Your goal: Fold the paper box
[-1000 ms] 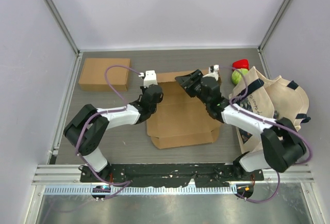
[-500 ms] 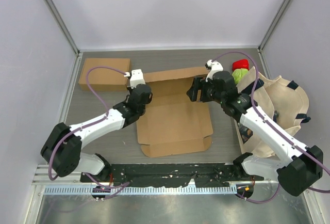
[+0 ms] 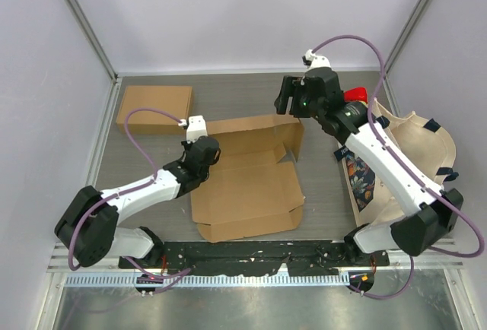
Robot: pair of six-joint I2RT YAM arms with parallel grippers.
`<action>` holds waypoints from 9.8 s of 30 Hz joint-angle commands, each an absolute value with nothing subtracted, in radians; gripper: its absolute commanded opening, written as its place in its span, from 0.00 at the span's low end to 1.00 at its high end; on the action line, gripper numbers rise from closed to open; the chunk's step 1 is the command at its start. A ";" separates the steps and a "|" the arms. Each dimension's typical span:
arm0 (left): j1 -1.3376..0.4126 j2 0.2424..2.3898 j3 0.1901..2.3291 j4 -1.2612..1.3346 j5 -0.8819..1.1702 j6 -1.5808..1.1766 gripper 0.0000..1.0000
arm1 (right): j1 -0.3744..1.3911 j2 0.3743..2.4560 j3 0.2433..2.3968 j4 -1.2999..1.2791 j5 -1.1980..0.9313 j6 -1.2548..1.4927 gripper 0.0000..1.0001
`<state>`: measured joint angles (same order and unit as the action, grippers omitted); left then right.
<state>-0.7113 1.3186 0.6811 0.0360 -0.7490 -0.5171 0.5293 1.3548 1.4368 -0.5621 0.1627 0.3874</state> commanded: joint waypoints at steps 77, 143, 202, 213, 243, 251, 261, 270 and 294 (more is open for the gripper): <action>-0.710 1.293 0.591 0.198 -0.758 -0.607 0.00 | 0.617 1.586 0.628 0.552 0.089 0.682 0.01; -0.730 1.097 0.469 0.279 -0.600 -0.427 0.60 | 0.640 1.159 1.146 -0.375 0.333 0.448 0.61; -0.726 0.739 0.430 0.055 -0.399 -0.618 0.61 | 0.448 1.195 1.085 -0.520 0.172 0.420 0.67; -0.940 1.289 0.532 0.536 -0.078 -0.675 0.38 | 0.491 0.946 0.692 -0.319 0.035 0.448 0.59; -1.000 1.908 0.779 0.604 -0.186 -0.853 0.00 | 0.776 1.091 0.730 -0.233 0.414 0.600 0.01; -0.988 1.924 0.770 0.650 -0.167 -0.853 0.00 | 0.813 1.172 0.709 -0.177 0.452 0.801 0.01; -1.008 1.764 0.568 0.887 -0.143 -0.798 0.39 | 0.876 1.184 0.617 0.038 0.607 0.742 0.01; -1.057 1.666 0.601 0.770 -0.325 -0.661 0.73 | 0.884 1.183 0.661 -0.040 0.583 0.787 0.01; -1.034 1.729 0.741 0.702 -0.423 -0.442 0.00 | 0.861 1.132 0.742 -0.133 0.440 0.819 0.28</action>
<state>-1.0767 1.7260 0.7437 0.6788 -0.3645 -0.4374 0.8616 1.1988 0.7002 -0.1871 0.5091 0.8814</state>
